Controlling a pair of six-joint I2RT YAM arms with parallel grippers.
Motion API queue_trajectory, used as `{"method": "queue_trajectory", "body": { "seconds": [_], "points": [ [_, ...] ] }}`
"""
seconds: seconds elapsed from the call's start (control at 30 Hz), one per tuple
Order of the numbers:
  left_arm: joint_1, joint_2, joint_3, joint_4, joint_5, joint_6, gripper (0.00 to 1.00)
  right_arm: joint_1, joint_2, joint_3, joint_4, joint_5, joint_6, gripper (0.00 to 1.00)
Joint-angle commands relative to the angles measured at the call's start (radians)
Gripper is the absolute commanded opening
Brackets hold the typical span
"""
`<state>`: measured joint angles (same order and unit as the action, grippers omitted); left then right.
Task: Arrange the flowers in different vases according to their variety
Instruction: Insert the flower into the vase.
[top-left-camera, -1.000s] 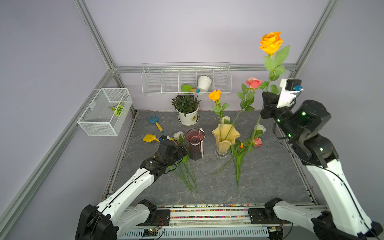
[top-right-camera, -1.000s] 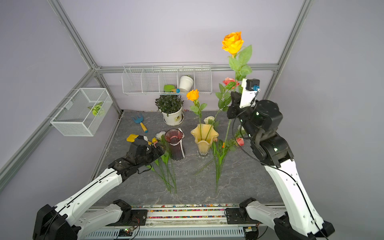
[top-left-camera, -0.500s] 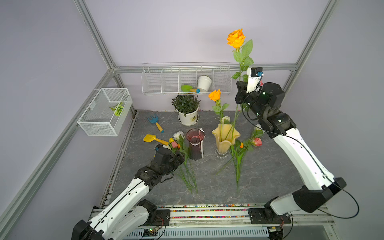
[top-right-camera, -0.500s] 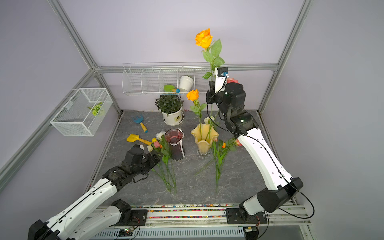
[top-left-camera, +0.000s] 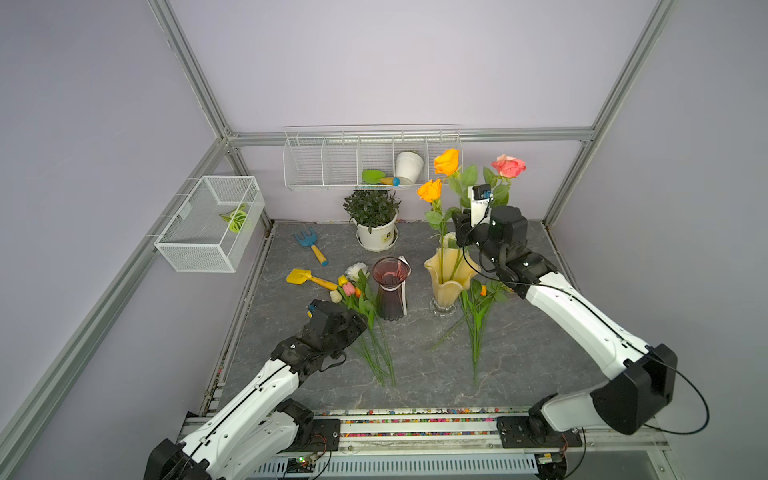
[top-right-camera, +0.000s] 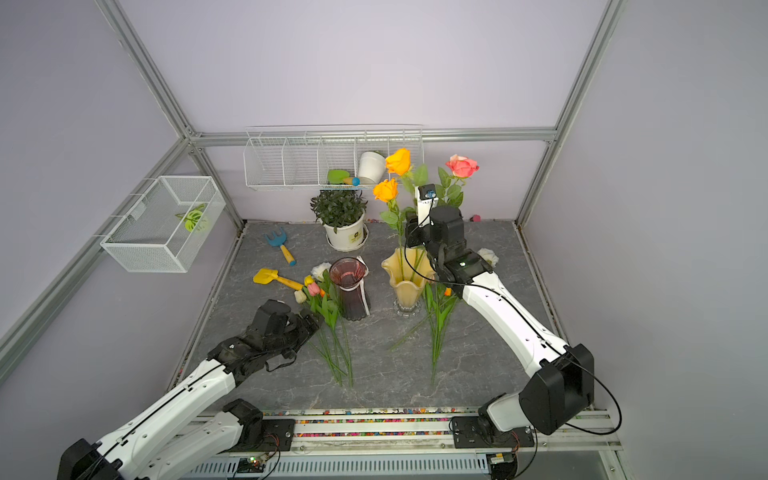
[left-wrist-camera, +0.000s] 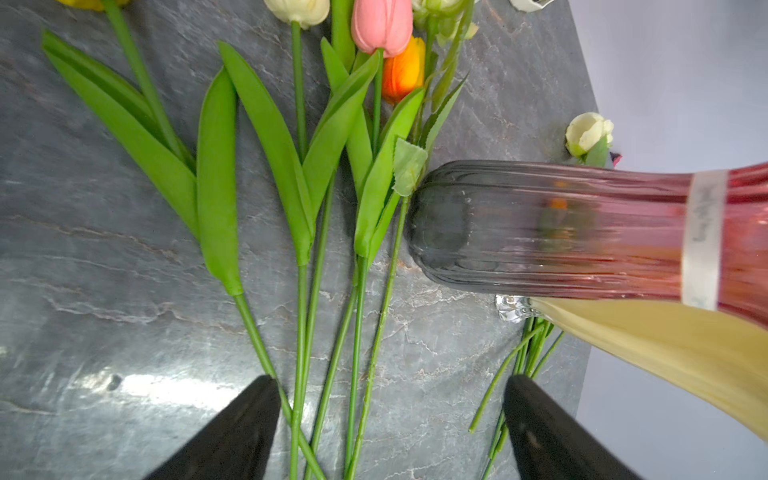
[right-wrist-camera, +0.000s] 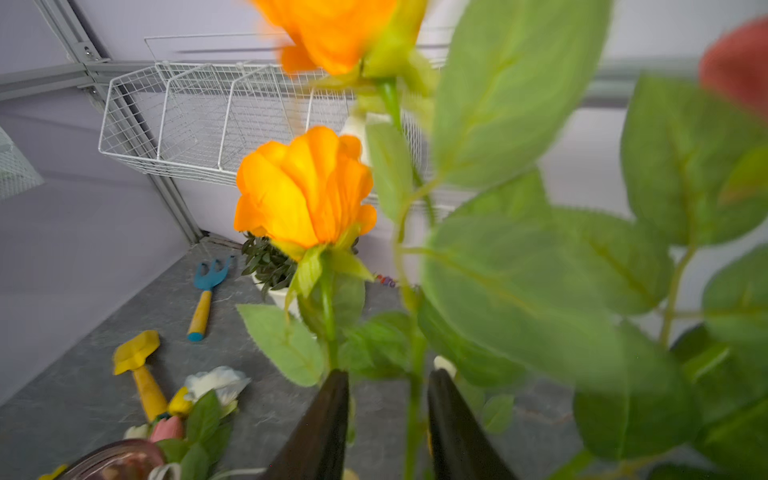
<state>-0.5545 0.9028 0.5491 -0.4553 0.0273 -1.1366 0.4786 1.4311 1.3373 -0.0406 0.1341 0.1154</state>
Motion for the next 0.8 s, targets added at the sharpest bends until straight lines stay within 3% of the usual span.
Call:
{"method": "queue_trajectory", "body": {
  "seconds": [0.0,0.17,0.33,0.47,0.6,0.77],
  "points": [
    [-0.001,0.034,-0.012,-0.009,-0.001,-0.021,0.88,0.007,-0.069,-0.01,0.009,-0.019,0.024,0.48],
    [-0.001,0.112,-0.011,0.034,-0.02,-0.036,0.86,0.018,-0.115,-0.007,-0.111,-0.058,0.022,0.45],
    [0.0,0.239,0.023,0.072,-0.019,-0.029,0.75,0.042,-0.161,-0.003,-0.224,-0.081,0.015,0.15],
    [0.001,0.374,0.102,0.03,-0.007,-0.019,0.62,0.068,-0.195,-0.022,-0.29,-0.098,0.006,0.01],
    [0.0,0.467,0.161,0.002,-0.011,-0.001,0.56,0.089,-0.221,-0.056,-0.322,-0.105,0.005,0.0],
    [0.001,0.482,0.175,0.008,-0.038,-0.009,0.5,0.098,-0.242,-0.105,-0.337,-0.101,0.016,0.0]
  ]
}}
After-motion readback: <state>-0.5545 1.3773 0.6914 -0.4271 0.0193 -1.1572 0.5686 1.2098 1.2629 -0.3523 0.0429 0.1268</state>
